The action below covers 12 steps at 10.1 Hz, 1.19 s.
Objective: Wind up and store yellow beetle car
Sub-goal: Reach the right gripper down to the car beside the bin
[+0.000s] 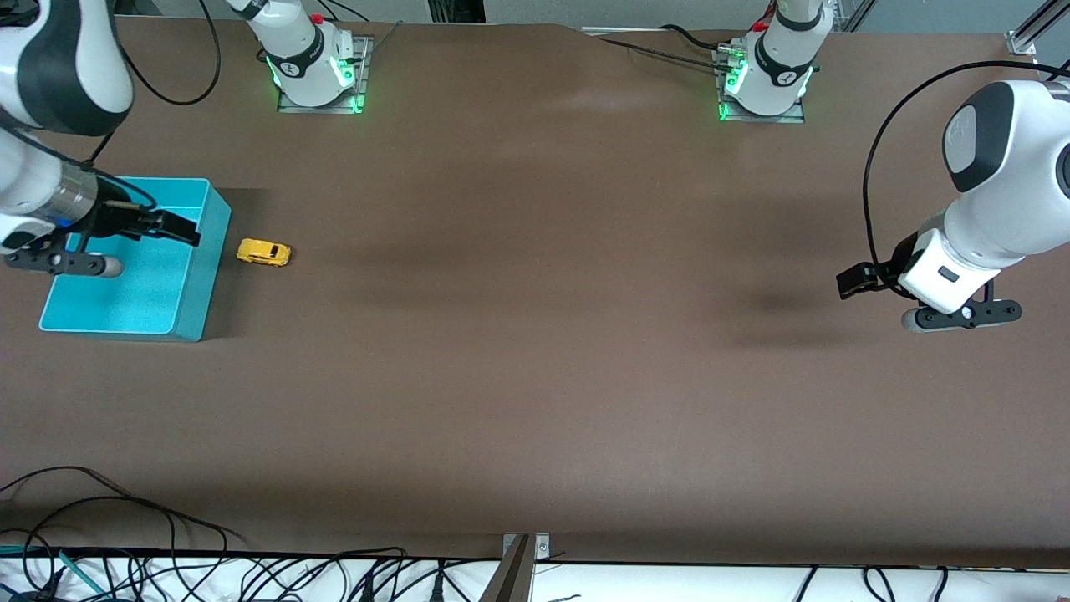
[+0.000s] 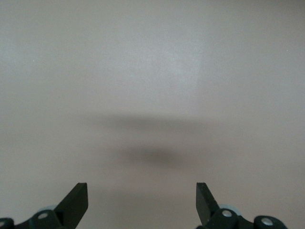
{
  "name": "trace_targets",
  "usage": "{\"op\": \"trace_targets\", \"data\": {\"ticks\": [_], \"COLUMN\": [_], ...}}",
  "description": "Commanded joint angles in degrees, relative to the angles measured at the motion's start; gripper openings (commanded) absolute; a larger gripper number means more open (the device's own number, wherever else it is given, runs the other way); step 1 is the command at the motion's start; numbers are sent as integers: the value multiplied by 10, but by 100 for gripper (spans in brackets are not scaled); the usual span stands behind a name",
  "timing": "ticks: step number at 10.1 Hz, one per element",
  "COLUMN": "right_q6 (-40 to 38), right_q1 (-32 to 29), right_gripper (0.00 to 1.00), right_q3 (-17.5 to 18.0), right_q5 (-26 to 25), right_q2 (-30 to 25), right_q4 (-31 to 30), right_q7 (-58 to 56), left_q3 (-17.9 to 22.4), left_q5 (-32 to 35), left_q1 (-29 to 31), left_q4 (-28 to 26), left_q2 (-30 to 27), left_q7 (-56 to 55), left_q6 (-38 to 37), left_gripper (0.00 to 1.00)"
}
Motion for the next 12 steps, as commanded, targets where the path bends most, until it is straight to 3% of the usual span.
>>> {"op": "trace_targets", "data": {"ticks": [1, 5, 12], "right_q6": [62, 201, 284], "right_q1": [-3, -2, -2], "right_gripper": [100, 100, 100], "right_q3": [5, 18, 20], "right_q5": [3, 4, 8], "right_q2": [-42, -33, 94], "right_q4": [-96, -201, -220], "right_q7": [6, 89, 420], "left_q3": [-2, -3, -2], "left_q5": [-12, -12, -12], "left_q1": [5, 5, 5], "left_q4": [-1, -1, -1], "left_q2": [-4, -2, -3], "left_q7": [17, 17, 17], "left_q6": [-6, -6, -7], "left_gripper": [100, 100, 100]}}
